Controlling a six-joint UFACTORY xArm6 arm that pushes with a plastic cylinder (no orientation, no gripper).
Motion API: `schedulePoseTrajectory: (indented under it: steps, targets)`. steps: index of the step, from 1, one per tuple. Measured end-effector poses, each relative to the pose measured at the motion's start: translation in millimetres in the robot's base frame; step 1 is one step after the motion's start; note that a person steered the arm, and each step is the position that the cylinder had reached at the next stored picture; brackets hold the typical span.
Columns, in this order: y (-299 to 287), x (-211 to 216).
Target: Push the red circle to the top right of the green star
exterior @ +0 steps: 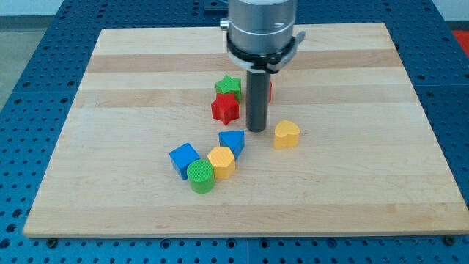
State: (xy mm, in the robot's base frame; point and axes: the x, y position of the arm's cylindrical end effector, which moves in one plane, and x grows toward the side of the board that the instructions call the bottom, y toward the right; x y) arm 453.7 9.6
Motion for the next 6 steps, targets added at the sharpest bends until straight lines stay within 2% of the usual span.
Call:
schedulePoseTrajectory:
  steps: [1,3,6]
  targets:
    - [-22,6]
    - [-23,7]
    - [15,-11]
